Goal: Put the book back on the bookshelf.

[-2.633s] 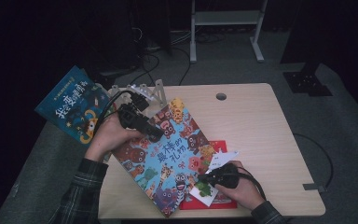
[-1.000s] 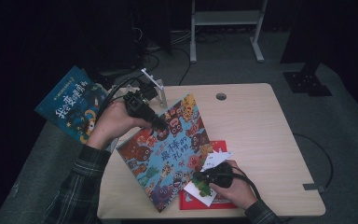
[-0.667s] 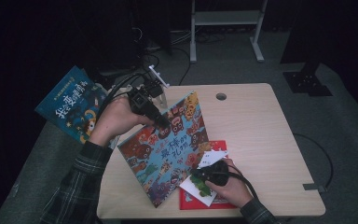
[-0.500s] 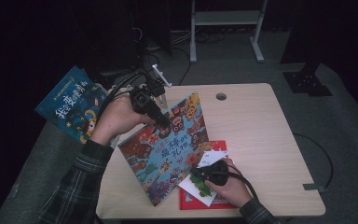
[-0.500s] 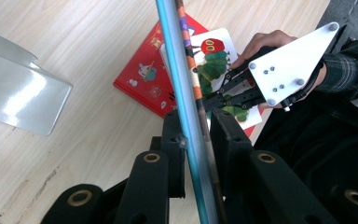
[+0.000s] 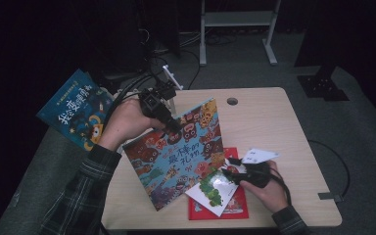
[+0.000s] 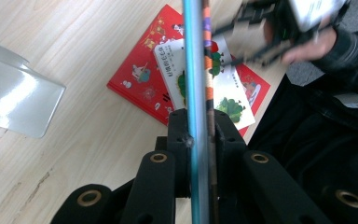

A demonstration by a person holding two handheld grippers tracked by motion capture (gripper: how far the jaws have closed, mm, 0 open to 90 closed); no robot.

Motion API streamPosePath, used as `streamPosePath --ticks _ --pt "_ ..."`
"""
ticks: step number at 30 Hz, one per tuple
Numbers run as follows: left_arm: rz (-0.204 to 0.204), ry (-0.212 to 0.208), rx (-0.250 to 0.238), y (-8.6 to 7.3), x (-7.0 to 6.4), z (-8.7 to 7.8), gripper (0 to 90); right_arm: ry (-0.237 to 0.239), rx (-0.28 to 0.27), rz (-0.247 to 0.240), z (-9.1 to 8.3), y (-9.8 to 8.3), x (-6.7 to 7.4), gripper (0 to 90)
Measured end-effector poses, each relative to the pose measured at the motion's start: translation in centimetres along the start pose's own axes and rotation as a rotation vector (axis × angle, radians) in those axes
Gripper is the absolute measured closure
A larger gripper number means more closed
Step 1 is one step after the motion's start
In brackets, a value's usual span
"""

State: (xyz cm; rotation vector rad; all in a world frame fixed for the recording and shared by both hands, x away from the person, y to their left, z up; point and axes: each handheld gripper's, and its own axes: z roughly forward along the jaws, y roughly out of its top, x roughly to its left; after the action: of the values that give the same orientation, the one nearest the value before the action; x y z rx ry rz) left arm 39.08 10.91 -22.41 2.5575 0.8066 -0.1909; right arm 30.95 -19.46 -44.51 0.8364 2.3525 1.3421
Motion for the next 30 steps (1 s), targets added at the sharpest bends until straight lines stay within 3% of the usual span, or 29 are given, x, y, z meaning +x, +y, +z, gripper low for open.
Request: streamPosePath --ticks 3,6,11,18,24,30 --pt "0.011 0.029 0.004 -0.1 -0.2 -0.2 81.3 -0.147 -0.039 0.059 -1.5 -1.1 -3.0 41.1" --pt "0.013 0.048 0.005 -0.1 -0.3 -0.2 81.3 -0.250 -0.017 0.101 -1.9 -1.9 -5.2 39.0" --pt "0.021 0.053 0.004 -0.1 -0.3 -0.2 81.4 -0.345 0.055 0.167 -1.5 -3.4 -7.7 33.7" --pt "0.025 0.071 0.005 -0.4 -0.4 -0.4 81.3 -0.415 0.135 0.206 -0.4 -4.4 -9.0 30.2" --pt "0.012 0.098 0.003 -1.0 -0.1 -0.9 81.4 -0.453 0.162 0.212 -0.3 -4.6 -9.4 25.3" --pt "-0.018 0.107 -0.007 -2.0 0.3 -1.6 81.4 -0.437 0.201 0.297 -0.2 -4.8 -10.1 16.4"
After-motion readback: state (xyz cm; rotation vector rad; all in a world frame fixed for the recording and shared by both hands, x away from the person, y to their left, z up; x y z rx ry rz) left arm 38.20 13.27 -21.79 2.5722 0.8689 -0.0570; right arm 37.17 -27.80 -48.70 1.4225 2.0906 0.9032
